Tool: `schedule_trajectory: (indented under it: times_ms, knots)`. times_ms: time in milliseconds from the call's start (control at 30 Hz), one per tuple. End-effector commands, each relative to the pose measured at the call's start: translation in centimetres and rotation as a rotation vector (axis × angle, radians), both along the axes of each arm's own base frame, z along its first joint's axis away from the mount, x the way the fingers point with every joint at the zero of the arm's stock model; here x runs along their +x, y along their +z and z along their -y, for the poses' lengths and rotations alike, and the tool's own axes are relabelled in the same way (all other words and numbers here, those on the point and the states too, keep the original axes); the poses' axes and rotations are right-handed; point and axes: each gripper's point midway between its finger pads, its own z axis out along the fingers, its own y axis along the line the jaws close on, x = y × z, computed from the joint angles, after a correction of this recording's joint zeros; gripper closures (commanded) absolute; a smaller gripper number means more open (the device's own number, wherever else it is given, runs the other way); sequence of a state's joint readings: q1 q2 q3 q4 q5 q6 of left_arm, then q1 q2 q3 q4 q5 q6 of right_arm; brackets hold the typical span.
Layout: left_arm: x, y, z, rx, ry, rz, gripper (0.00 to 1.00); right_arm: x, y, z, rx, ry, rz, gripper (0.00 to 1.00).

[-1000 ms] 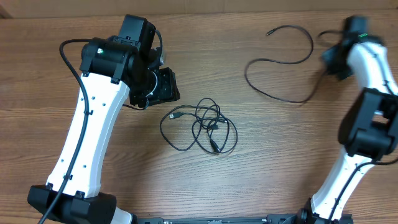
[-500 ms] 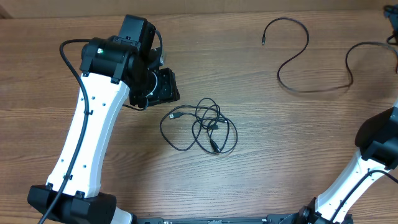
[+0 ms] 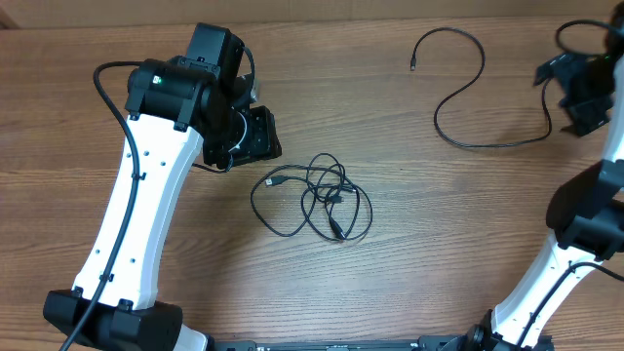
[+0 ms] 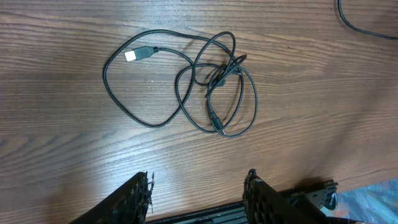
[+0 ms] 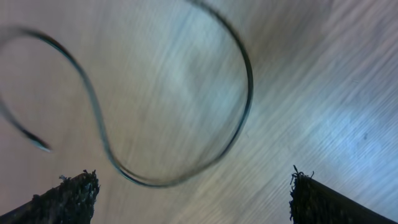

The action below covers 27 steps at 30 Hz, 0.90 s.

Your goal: Untangle cables

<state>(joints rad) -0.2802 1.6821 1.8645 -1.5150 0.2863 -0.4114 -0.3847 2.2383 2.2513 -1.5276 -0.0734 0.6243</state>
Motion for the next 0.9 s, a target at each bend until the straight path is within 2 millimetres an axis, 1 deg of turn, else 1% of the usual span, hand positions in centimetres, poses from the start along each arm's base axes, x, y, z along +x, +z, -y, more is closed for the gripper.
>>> schedule_trajectory:
  times_ms: [0,33,133,267,333,467,500,533,600,633,700,733,767,833,867]
  knots:
    - [0.0,-0.2,0.0,0.009,-0.007,-0.001,0.48,-1.9,-3.4,-1.0,0.033,0.009,-0.111,0.00]
    - [0.0,-0.2,0.0,0.009,-0.007,-0.001,0.48,-2.5,-4.7,-1.7,0.062,0.013,-0.140,0.00]
    - [0.0,-0.2,0.0,0.009,-0.007,0.000,0.48,-3.3,-7.7,-3.2,0.126,0.021,-0.170,0.00]
    - [0.0,-0.2,0.0,0.009,-0.007,0.000,0.48,-2.7,-10.9,-4.4,0.169,0.033,-0.129,0.00]
    - [0.0,-0.2,0.0,0.009,-0.007,0.000,0.48,-2.2,-11.7,-4.5,0.168,0.038,-0.103,0.00]
    - [0.0,-0.2,0.0,0.010,-0.007,0.000,0.48,-1.1,-12.0,-4.1,0.149,0.039,-0.056,0.00]
    - [0.0,-0.2,0.0,0.009,-0.007,0.000,0.48,-0.9,-12.0,-4.0,0.145,0.040,-0.046,0.04]
    - [0.0,-0.2,0.0,0.010,-0.007,0.000,0.48,-0.8,-12.1,-3.8,0.136,0.036,-0.044,0.14]
    - [0.0,-0.2,0.0,0.009,-0.006,0.003,0.48,-0.9,-12.2,-3.3,0.110,0.002,-0.058,0.41]
    - [0.1,-0.2,0.0,0.009,-0.007,0.004,0.47,-1.0,-12.2,-3.0,0.092,-0.016,-0.063,0.61]
    - [0.1,-0.2,0.1,0.008,-0.007,0.006,0.47,-0.4,-12.2,-2.6,0.072,-0.019,-0.043,0.84]
    - [0.1,-0.2,0.0,0.008,-0.007,0.006,0.47,0.1,-12.1,-2.3,0.067,-0.022,-0.020,0.92]
    - [0.1,-0.2,0.1,0.008,-0.007,0.006,0.47,0.6,-11.8,-1.9,0.063,-0.026,0.006,0.96]
    - [0.1,-0.2,0.0,0.009,-0.007,0.004,0.47,2.7,-9.8,0.0,0.033,-0.044,0.093,0.96]
    - [0.0,-0.2,0.0,0.009,-0.007,0.003,0.47,3.3,-9.0,0.5,0.024,-0.050,0.120,0.96]
